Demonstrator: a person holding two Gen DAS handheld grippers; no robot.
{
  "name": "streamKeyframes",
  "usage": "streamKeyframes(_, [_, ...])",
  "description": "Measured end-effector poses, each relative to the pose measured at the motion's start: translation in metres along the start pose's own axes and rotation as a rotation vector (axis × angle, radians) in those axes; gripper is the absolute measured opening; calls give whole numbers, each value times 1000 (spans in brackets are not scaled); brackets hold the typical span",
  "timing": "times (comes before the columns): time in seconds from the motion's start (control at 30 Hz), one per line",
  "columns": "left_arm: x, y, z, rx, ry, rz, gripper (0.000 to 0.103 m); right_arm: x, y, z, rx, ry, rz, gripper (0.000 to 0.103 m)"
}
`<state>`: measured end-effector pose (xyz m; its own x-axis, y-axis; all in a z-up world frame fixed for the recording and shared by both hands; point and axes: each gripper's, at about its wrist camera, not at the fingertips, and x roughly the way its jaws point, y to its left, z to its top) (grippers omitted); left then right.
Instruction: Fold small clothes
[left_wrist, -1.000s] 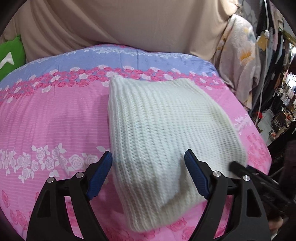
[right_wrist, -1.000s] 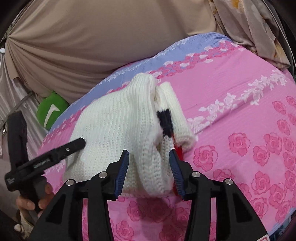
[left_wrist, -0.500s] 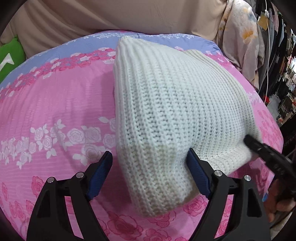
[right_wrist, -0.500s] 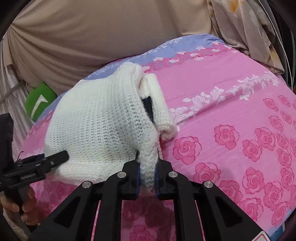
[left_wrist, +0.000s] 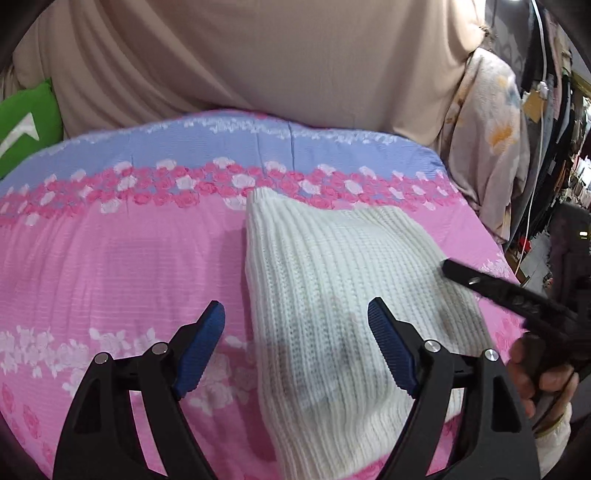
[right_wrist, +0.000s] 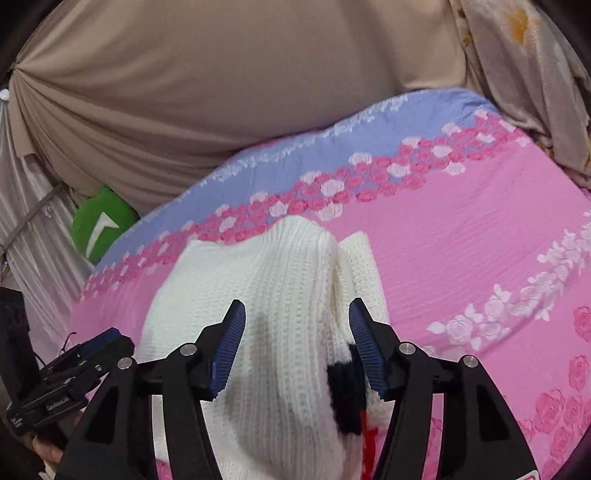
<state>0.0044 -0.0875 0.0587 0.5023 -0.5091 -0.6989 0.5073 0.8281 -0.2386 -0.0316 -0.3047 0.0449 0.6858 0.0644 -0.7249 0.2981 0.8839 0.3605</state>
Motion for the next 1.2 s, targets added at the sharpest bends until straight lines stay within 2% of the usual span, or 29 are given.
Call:
streamKeyframes(0.03, [8, 2, 2, -16, 22, 5, 77, 8, 3, 1, -10, 16, 3, 20])
streamKeyframes(0.07, [12, 5, 2, -24, 29, 9, 77, 6, 7, 5, -24, -5, 6, 20])
streamKeyframes(0.17, [13, 3, 3, -9, 11, 31, 77, -45, 14, 13, -49, -205, 45, 16])
streamKeyframes(0.23, [18, 0, 2, 17, 7, 53, 79, -59, 6, 13, -29, -270, 28, 16])
streamKeyframes(0.3, [32, -4, 0, 33, 35, 67, 80, -28, -15, 10, 3, -165, -34, 16])
streamKeyframes(0.33, [41, -5, -2, 40, 49, 82, 80, 5, -28, 4, 15, -56, -82, 17])
streamKeyframes(0.37, [49, -7, -5, 47, 59, 79, 81, 22, -35, -4, 30, -15, -82, 18])
streamKeyframes(0.43, [52, -8, -7, 45, 59, 90, 82, 8, -38, -8, 52, -59, -54, 19])
streamKeyframes(0.53, [48, -10, -6, 60, 54, 110, 83, -22, -31, -7, 70, -115, -68, 21])
streamKeyframes(0.57, [44, -9, -5, 56, 49, 112, 83, -38, -27, -9, 65, -158, -88, 21])
streamKeyframes(0.7, [14, -8, -8, 58, 10, 93, 81, -81, 3, -20, -29, -257, -124, 26])
streamKeyframes(0.8, [-6, 1, -11, 18, -6, 65, 81, -82, 38, -37, -147, -216, -38, 26])
streamKeyframes(0.87, [-21, 10, -11, -13, -33, 69, 81, -59, 63, -57, -229, -127, 12, 26])
streamKeyframes(0.93, [-33, 17, -8, -31, -63, 89, 81, -20, 78, -85, -274, 18, 56, 26])
streamKeyframes(0.97, [-38, 20, -7, -35, -76, 101, 81, -1, 83, -102, -305, 40, 34, 27])
streamKeyframes(1.0, [-41, 21, -6, -36, -81, 108, 81, -2, 91, -114, -363, -20, 0, 27])
streamKeyframes(1.07, [-39, 21, -7, -33, -71, 114, 81, -9, 105, -119, -435, -32, -74, 27])
streamKeyframes(1.13, [-35, 14, -10, -22, -54, 93, 81, -25, 102, -110, -399, -36, -38, 25])
streamKeyframes(1.2, [-32, 3, -14, -1, -46, 71, 81, -49, 91, -101, -352, -89, -50, 21])
